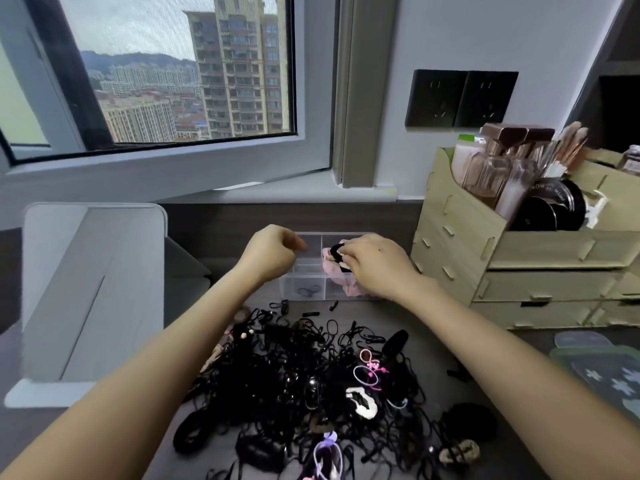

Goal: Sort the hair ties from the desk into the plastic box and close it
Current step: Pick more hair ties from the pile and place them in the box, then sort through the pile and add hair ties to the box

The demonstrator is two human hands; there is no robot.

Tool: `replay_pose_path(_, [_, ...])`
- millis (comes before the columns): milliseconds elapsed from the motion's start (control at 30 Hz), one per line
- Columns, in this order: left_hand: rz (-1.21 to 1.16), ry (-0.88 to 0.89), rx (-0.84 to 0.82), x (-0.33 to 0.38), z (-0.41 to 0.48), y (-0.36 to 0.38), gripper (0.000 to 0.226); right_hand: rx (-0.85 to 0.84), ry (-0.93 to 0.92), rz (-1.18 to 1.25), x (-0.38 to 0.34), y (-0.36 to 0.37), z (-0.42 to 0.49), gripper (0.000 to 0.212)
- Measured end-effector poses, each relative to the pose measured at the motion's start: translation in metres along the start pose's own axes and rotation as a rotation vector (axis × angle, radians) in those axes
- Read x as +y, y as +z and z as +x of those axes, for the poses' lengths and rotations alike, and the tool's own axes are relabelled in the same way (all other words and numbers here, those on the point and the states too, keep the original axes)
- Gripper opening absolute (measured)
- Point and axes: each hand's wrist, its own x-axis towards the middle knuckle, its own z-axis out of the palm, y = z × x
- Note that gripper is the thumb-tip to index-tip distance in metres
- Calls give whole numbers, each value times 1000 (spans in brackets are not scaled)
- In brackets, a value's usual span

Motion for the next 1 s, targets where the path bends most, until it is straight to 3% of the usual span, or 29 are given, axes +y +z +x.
replay_pose_path(100, [-34,10,12,1,-15,-3,36,-309,91,-3,2,2,-3,46])
replay_pose_path(167, [-34,17,12,1,-25,-5,33,-359,120,22,3,2,-5,49])
replay_pose_path(333, [-2,61,-10,1,-52,-12,29,-30,63,-41,-4,-14,-14,34])
replay_pose_path(400, [23,89,-65,4,-68,-13,22,56,63,64,-4,-26,-30,26])
replay_pose_path(500, [131,191,-211,11,-101,-10,12,-183,6,207,1,-43,-74,20])
replay_pose_path(567, [212,276,-311,15,-126,-6,10,-372,-16,169,4,-43,-105,27])
replay_pose_path(633, [246,323,-400,16,-149,-2,9,-434,-18,134,5,-32,-129,36])
replay_pose_path(833, [213,397,-577,8,-194,5,17,-272,28,180,0,4,-157,30])
replay_pose_path(900, [242,474,-653,3,-208,9,25,-173,70,264,4,0,-161,19])
replay_pose_path(1000, [378,656,-705,-8,-225,21,38,-59,177,407,14,-15,-172,19])
